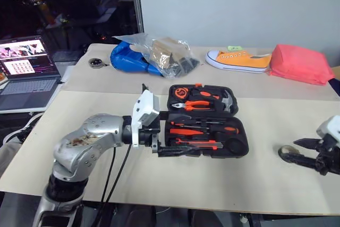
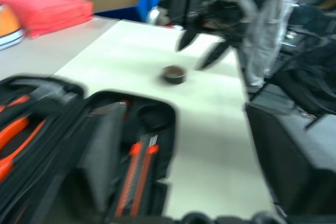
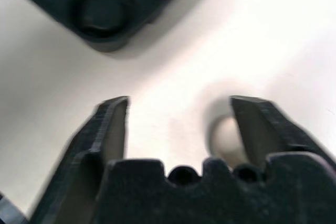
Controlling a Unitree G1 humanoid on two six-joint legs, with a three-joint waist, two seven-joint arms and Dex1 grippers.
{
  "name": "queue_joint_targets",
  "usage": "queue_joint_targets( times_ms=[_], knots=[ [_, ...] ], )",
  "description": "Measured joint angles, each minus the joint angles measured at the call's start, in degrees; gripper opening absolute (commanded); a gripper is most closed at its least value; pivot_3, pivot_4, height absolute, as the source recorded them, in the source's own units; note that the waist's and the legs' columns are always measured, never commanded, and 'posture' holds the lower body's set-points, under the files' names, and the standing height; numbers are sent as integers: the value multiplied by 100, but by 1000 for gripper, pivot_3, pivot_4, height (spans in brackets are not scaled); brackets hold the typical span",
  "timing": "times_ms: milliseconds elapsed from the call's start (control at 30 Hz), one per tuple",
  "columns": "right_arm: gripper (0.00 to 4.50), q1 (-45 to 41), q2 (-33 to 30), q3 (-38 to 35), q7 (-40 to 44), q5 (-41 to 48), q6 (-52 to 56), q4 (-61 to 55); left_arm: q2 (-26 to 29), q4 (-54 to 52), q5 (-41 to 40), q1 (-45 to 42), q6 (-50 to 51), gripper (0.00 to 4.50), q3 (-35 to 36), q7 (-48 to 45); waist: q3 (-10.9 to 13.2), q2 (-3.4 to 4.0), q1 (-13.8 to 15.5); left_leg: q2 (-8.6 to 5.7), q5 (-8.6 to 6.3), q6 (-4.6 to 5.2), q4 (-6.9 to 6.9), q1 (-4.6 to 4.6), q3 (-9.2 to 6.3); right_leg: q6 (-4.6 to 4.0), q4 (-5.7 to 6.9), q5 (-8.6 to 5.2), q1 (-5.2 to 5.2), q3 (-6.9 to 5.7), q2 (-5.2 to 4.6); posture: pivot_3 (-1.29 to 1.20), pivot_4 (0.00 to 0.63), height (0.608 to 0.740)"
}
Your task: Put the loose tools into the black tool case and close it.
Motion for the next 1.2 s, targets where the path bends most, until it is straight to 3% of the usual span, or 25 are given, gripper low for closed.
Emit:
queue_joint_targets(
  times_ms=[167,300,500,867,1033,1200],
  knots=[
    [3074,-616,-193,909,-359,-204,636,461,100,-98,-115,-124,8,4498,-76,127,-1,1,2,-4,0,0,0,-6,8,0,-3,-1,-5,7,-3,0,150,740],
    [2139,-1150,-301,1604,-522,-342,860,786,137,-93,-115,-218,-88,4500,-144,180,0,0,1,-3,0,0,-4,-19,8,-4,-15,1,-14,6,-2,0,150,740],
    [96,-1600,-298,2363,-546,-589,859,1178,149,-88,-115,-236,-122,4500,-202,296,0,1,28,-8,-1,1,-7,-24,5,-6,-16,3,-18,2,-7,0,150,740],
    [96,-1439,-281,2168,-291,-669,370,1189,287,-82,-106,-226,-228,4500,-160,477,1,3,27,-7,-1,1,-6,-22,6,-1,-13,0,-17,2,-7,0,150,740],
    [96,-1908,-227,1532,404,321,410,-12,306,-78,-251,147,-519,4500,360,699,5,2,-96,8,-1,1,-7,-18,1,-1,-4,0,-16,2,4,0,150,740],
    [96,-3023,-243,2573,618,639,549,-595,902,-232,-1194,540,-115,4500,949,510,17,-15,-140,16,0,0,-10,-1,0,-4,-1,-2,-13,-4,3,0,150,740]
  ],
)
